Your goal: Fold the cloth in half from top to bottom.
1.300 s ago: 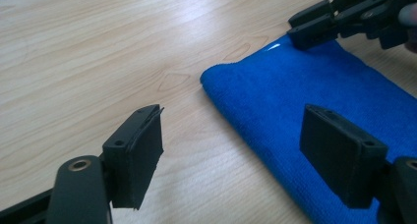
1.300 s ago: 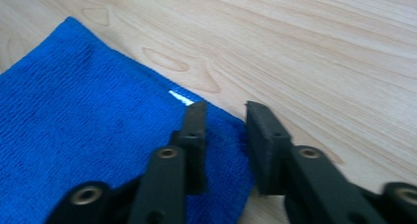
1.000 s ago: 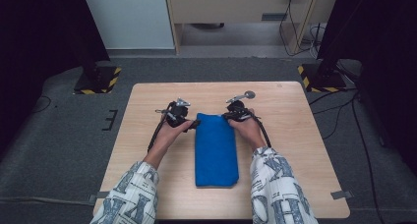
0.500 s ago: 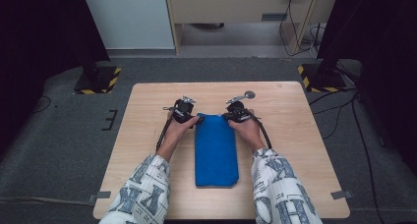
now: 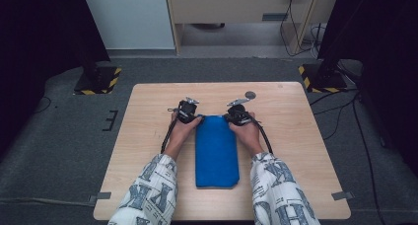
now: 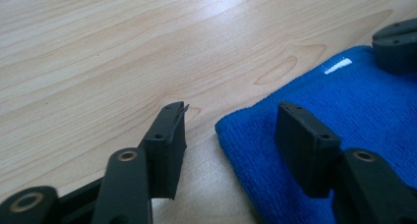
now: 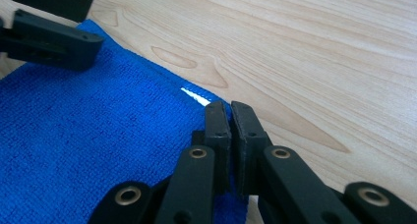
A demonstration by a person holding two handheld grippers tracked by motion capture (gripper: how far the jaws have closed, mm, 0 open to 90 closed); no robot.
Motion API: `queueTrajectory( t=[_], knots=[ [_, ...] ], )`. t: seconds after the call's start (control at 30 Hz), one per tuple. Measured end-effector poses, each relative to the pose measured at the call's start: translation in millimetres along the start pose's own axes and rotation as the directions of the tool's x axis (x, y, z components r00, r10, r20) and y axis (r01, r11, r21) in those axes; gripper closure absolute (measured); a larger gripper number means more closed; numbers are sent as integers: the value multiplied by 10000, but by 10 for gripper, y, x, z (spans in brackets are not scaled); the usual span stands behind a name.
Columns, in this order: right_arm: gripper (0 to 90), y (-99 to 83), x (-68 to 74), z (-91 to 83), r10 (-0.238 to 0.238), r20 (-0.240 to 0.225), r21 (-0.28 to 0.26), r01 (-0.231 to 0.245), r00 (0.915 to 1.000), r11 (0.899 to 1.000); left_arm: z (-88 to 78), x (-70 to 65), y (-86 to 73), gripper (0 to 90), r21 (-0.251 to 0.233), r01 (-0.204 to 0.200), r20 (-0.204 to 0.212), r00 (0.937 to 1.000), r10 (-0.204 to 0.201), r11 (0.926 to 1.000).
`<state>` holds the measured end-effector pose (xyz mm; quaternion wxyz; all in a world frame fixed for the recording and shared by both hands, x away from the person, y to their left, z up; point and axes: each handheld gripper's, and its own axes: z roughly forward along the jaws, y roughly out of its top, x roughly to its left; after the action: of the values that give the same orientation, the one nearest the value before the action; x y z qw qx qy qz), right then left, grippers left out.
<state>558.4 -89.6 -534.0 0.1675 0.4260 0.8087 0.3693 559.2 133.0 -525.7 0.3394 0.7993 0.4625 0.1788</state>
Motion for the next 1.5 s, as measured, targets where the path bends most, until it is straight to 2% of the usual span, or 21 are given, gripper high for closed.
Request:
queueTrajectory(
  t=[0.13,0.27,0.33,0.4,0.47,0.53,0.57,0.67,0.87,1.0,1.23,1.3,1.5],
  knots=[
    [870,2,-3,-3,-106,-11,38,106,9999,9999,37,-17,-15,504,-4,-75,96,9999,75,10000],
    [873,-7,-19,-12,70,-117,3,-70,9999,10000,33,-56,-9,679,-27,-72,468,9989,73,10000],
    [876,-2,-23,-27,15,-146,48,-14,9999,10000,27,-59,-6,765,10,-21,689,9976,20,10000],
    [877,14,-39,-65,-24,-224,-137,21,9997,9999,12,-53,-1,827,-56,64,889,9960,-59,10000],
    [878,32,-51,-109,43,-299,-231,-50,9995,9997,-15,-46,11,860,-195,317,1015,9944,-295,9993],
    [878,61,-56,-161,50,-390,-394,-65,9992,9992,-31,-53,23,867,-275,353,1003,9944,-324,9990],
    [878,79,-59,-198,63,-429,-461,-83,9991,9989,-73,-75,51,868,-483,249,921,9955,-204,9985],
    [878,114,-67,-286,73,-522,-697,-110,9986,9975,-149,-104,91,869,-690,178,933,9956,-113,9975],
    [878,111,-76,-495,175,-628,-1160,-247,9979,9929,-403,-204,208,869,-1336,-112,1025,9944,251,9910],
    [879,107,-53,-612,126,-493,-1302,-189,9987,9913,-514,-275,249,869,-1450,-318,954,9944,460,9889],
    [879,165,-49,-789,63,-465,-1629,-138,9989,9865,-649,-334,300,870,-1711,-413,994,9933,589,9844],
    [879,184,-42,-814,63,-443,-1698,-138,9990,9854,-681,-349,308,869,-1721,-517,927,9933,684,9837],
    [879,216,-10,-829,4,-525,-1759,-96,9986,9844,-747,-309,323,869,-1858,-442,885,9942,615,9816]
  ],
)
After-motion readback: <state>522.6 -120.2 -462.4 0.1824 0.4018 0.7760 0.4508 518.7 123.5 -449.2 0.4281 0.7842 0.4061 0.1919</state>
